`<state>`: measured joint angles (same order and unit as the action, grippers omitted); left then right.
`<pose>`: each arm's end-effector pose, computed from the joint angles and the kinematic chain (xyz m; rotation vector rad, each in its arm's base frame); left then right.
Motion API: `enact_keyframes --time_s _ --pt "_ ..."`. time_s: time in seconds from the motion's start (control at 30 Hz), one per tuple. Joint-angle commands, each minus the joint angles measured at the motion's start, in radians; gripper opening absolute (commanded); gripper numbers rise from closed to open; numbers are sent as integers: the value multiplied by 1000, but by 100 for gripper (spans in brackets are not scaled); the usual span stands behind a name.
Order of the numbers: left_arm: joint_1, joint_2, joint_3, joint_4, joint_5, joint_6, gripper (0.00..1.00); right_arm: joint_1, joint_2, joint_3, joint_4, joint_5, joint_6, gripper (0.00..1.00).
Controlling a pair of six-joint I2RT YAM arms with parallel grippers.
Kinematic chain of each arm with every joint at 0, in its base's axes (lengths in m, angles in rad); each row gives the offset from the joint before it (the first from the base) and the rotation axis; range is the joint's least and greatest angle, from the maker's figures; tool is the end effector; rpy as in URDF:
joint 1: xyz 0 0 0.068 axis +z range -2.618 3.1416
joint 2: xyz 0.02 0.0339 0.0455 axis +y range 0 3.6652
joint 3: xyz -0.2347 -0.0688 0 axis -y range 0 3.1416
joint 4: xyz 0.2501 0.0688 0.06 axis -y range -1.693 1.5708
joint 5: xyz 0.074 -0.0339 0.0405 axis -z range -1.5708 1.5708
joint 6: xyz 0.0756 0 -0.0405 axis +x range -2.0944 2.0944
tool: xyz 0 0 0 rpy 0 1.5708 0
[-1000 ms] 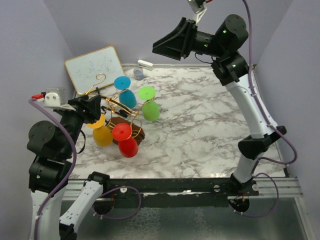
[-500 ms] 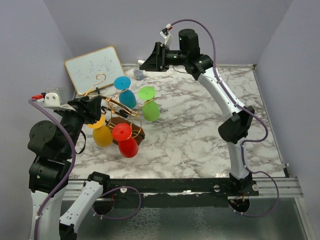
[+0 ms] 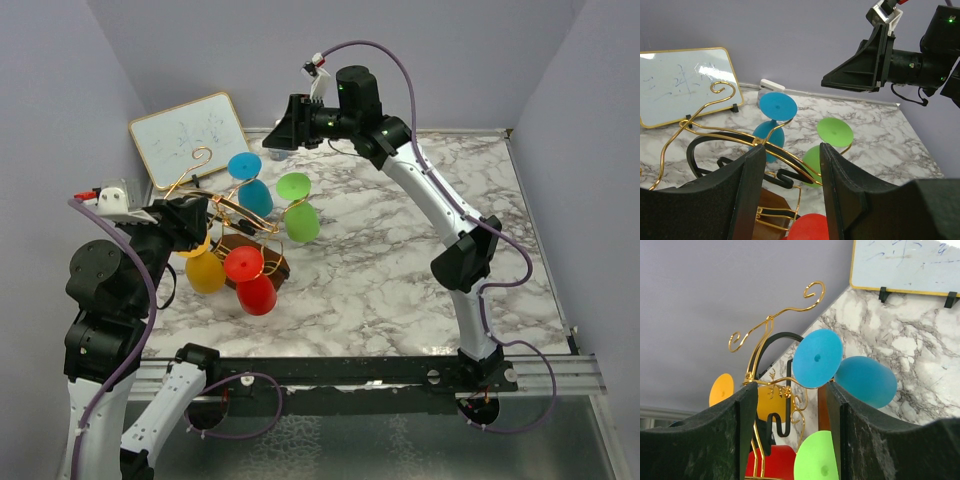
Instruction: Take the wine glass off the wine glass rack
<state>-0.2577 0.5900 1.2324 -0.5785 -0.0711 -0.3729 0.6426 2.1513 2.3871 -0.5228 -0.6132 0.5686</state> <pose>0.1352 -0.0301 0.4515 -0.1453 1.5169 -0.4519 0.3807 0.3394 0.3881 -0.5457 1.9768 1.3686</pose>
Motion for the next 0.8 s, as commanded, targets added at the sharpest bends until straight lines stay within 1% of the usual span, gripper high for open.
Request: enact_keyframes --time_s 0.0,0.2,0.47,0.77 --pt "-6 -13 -10 -16 3 -11 50 19 44 -2 16 70 -46 56" --pt "-7 -23 -23 -27 2 -21 49 35 78 3 20 106 -65 58" --pt "-7 -27 -37 -35 2 -26 49 50 127 55 16 152 -82 60" --pt "-7 -28 -49 -32 1 -27 49 64 150 72 37 161 -89 60"
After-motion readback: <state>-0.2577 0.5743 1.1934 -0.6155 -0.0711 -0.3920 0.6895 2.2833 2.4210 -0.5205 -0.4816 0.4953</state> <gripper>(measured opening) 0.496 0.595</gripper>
